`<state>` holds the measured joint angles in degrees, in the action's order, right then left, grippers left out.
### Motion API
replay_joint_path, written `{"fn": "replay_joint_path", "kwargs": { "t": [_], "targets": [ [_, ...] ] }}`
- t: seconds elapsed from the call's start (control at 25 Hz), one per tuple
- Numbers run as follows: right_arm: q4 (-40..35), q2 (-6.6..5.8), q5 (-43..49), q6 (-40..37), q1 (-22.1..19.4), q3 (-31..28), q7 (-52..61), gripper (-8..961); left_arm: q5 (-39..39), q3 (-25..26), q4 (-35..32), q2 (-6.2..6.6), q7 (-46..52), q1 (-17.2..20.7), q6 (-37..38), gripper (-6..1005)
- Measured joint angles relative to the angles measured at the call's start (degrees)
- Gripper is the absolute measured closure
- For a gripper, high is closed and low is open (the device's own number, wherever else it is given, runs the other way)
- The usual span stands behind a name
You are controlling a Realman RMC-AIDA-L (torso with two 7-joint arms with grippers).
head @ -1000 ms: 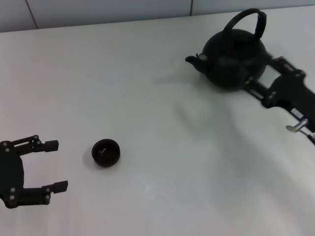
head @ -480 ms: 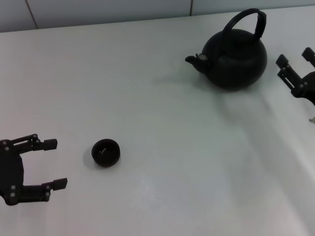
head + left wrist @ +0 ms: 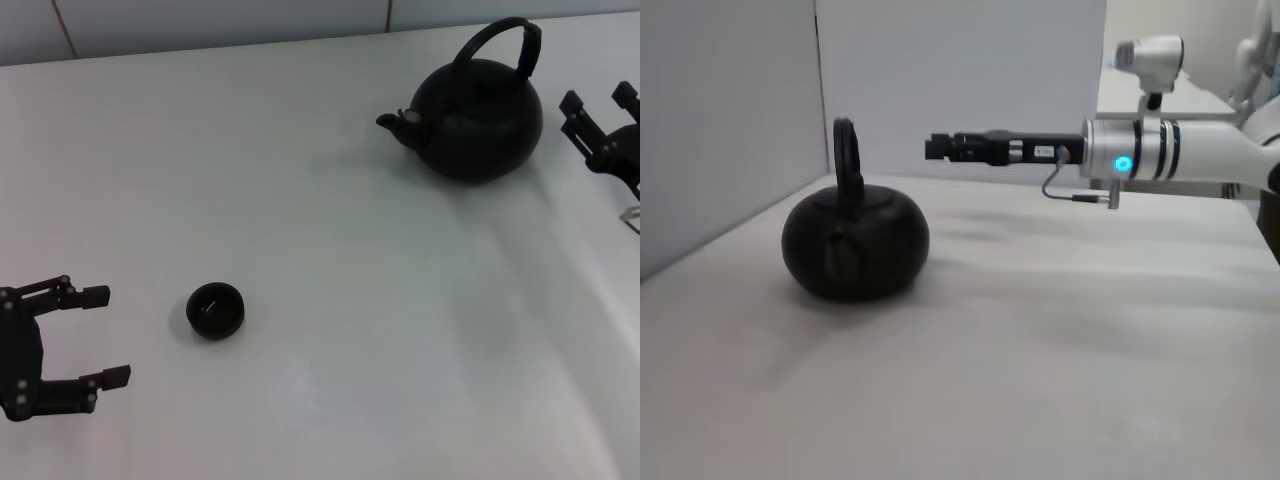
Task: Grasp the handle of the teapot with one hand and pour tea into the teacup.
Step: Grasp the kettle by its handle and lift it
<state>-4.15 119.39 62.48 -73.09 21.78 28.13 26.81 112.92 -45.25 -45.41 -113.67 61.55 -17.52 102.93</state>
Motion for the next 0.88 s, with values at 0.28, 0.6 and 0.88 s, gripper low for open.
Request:
{"fn": "replay_joint_path", "kwargs": {
  "t": [0.28, 0.6, 0.88],
  "targets": [
    [0.18, -0.05, 0.0, 5.11, 3.44, -1.19, -0.16, 237, 0.21, 0.06, -0.03, -0.47, -0.39, 0.06, -0.28, 152],
    [0.07, -0.06, -0.42, 9.83, 6.4, -2.07, -0.1, 237, 0.21, 0.15, 0.05, -0.6, -0.5, 0.0, -0.29, 153],
    [-0.07, -0.09, -0.53, 12.36, 8.85, -2.81, -0.01, 237, 0.59, 0.16, 0.06, -1.03, -0.53, -0.06, -0.86, 153]
  ]
}}
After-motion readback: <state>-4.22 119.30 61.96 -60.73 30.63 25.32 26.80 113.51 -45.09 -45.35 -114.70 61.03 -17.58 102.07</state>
